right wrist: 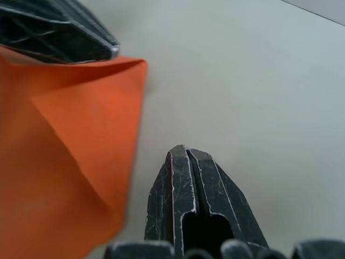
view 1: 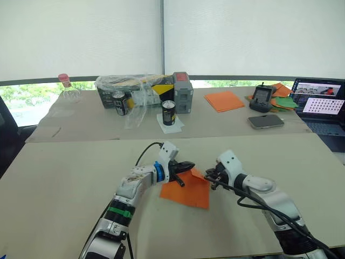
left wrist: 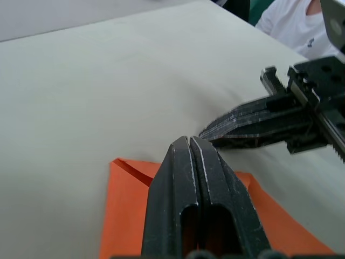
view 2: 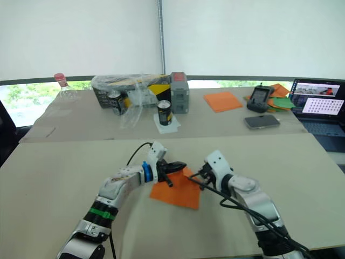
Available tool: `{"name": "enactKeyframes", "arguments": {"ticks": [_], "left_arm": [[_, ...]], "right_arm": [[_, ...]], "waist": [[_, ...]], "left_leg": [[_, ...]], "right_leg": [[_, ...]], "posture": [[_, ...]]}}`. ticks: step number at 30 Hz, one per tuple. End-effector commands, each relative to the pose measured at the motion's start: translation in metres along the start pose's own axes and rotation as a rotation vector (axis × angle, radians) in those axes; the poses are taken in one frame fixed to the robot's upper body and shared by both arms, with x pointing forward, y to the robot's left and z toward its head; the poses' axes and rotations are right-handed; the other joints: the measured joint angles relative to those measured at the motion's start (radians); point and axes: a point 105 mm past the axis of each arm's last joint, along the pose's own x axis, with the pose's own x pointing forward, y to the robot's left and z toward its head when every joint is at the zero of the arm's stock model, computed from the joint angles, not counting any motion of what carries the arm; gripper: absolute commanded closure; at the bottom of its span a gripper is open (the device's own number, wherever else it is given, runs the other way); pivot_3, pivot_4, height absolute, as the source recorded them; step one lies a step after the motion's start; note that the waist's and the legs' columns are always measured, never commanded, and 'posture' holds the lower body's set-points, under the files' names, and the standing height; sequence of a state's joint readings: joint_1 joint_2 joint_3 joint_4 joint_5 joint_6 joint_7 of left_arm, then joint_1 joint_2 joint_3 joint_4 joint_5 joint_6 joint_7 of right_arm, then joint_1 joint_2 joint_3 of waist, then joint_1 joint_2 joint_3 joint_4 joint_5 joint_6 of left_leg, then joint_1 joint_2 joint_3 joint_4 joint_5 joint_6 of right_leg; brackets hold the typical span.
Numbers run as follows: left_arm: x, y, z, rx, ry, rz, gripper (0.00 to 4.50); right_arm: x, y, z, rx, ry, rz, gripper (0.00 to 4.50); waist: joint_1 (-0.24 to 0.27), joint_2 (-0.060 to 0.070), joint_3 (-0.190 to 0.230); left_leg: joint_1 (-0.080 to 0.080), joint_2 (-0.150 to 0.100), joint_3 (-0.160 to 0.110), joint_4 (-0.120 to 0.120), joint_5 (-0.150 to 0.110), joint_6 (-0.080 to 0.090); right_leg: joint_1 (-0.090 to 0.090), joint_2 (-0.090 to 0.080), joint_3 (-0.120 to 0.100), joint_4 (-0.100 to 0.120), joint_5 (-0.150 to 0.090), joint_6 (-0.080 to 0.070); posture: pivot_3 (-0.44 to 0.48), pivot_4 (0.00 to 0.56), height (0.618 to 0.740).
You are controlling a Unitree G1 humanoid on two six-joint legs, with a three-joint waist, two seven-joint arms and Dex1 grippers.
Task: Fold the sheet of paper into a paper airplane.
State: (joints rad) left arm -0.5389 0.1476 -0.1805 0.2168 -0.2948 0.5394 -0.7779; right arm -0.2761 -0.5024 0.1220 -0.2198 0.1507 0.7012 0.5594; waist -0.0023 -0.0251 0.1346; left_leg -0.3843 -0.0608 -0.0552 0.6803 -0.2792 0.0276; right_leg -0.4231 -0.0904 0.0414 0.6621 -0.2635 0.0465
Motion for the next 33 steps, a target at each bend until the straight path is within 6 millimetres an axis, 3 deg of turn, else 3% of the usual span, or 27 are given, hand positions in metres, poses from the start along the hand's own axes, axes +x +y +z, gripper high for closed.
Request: {"name": "enactKeyframes", "arguments": {"ticks": [1, 6, 18, 29, 33], "left_arm": [[0.002, -0.002, -0.008, 0.057, 0.053, -0.010, 4.44], [-0.003, 0.007, -0.026, 0.088, 0.132, 0.032, 4.44], [-0.002, 0.008, -0.027, 0.082, 0.129, 0.044, 4.44], [-0.009, 0.010, -0.031, 0.064, 0.117, 0.076, 4.44], [-0.013, 0.011, -0.031, 0.056, 0.110, 0.094, 4.44]], "right_arm": [[-0.009, -0.008, 0.004, -0.011, -0.017, -0.029, 4.50], [-0.012, -0.006, -0.001, -0.014, 0.002, 0.001, 4.50], [-0.008, 0.027, -0.005, -0.067, 0.024, 0.295, 4.50], [-0.012, 0.030, 0.027, 0.097, -0.136, 0.488, 4.50], [-0.010, 0.031, 0.029, 0.127, -0.156, 0.512, 4.50]], "waist": [[0.000, 0.000, 0.000], [0.000, 0.000, 0.000], [-0.001, 0.000, 0.000], [-0.005, 0.000, 0.000], [-0.006, 0.000, 0.000]], "left_leg": [[0.000, 0.000, 0.000, 0.000, 0.000, 0.000], [0.000, 0.000, 0.000, 0.000, 0.000, 0.000], [0.002, 0.000, 0.000, 0.000, 0.000, 0.000], [0.002, 0.001, 0.000, 0.000, 0.000, 0.000], [0.002, 0.001, 0.000, 0.000, 0.000, 0.000]], "right_leg": [[0.000, 0.000, 0.000, 0.000, 0.000, 0.000], [0.000, 0.000, 0.000, 0.000, 0.000, 0.000], [0.002, 0.000, 0.000, 0.000, 0.000, 0.000], [0.002, 0.000, 0.000, 0.000, 0.000, 0.000], [0.002, 0.000, 0.000, 0.000, 0.000, 0.000]], "posture": [[0.000, 0.150, 0.740], [0.000, 0.150, 0.740], [0.000, 0.150, 0.740], [0.000, 0.150, 0.740], [0.000, 0.150, 0.740]]}}
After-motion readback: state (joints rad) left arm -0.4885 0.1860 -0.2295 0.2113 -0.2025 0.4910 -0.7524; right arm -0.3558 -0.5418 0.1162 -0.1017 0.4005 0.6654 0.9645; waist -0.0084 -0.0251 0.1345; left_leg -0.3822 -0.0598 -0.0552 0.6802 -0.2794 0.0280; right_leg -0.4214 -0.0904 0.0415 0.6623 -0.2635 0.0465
